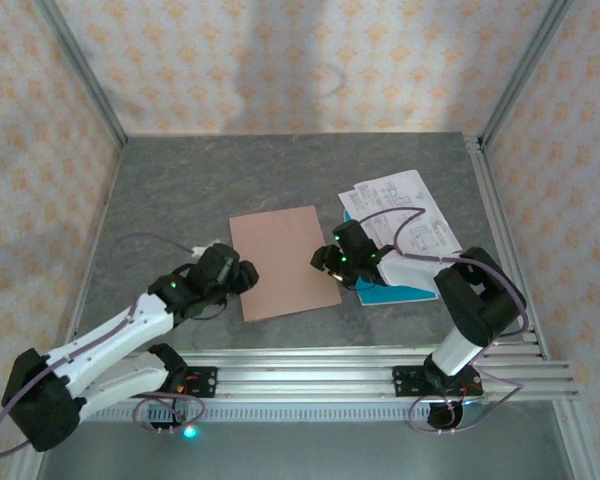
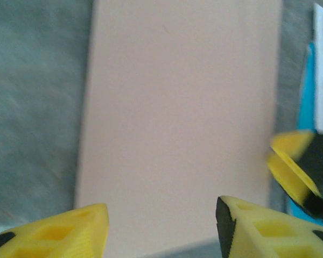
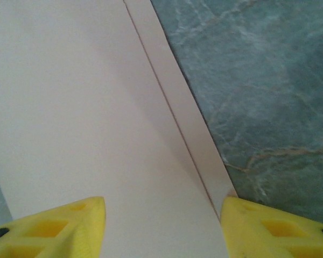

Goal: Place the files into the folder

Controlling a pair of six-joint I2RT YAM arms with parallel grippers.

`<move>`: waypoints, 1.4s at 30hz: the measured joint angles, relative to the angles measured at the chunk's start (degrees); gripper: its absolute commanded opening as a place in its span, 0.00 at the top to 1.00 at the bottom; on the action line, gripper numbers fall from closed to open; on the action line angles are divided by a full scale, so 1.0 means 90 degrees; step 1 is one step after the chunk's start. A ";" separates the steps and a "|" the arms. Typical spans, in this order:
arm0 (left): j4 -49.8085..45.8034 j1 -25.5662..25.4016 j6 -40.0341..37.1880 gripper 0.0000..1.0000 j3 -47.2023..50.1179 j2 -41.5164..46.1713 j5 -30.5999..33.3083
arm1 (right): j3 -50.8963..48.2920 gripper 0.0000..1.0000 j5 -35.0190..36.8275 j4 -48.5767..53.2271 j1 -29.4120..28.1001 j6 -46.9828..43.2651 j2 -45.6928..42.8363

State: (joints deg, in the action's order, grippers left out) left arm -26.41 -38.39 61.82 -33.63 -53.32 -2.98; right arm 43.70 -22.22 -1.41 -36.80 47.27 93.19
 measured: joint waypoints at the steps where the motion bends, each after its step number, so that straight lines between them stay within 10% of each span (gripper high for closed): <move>1: 0.0066 -0.0325 0.0413 0.39 0.0148 0.0146 0.0032 | -0.0029 0.41 -0.0012 -0.0083 0.0000 0.0036 0.0015; 7: 0.0464 -0.1802 0.2572 0.33 0.0794 -0.0061 0.0449 | -0.0214 0.42 -0.0017 -0.0464 0.0000 0.0209 0.0019; 17: 0.1316 -0.2540 0.4855 0.32 0.0792 -0.1273 0.1452 | -0.0389 0.44 0.0257 -0.0539 -0.0177 0.0452 -0.0143; 42: 0.1076 -0.2987 0.6030 0.29 0.0792 -0.1413 0.2227 | -0.0634 0.44 0.0979 -0.0418 -0.0668 0.1421 -0.0423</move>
State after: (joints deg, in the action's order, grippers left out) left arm -16.73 -65.28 116.09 -26.50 -66.04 17.06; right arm 38.00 -13.41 -5.17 -42.81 60.05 89.38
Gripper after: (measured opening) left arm 0.708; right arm 0.564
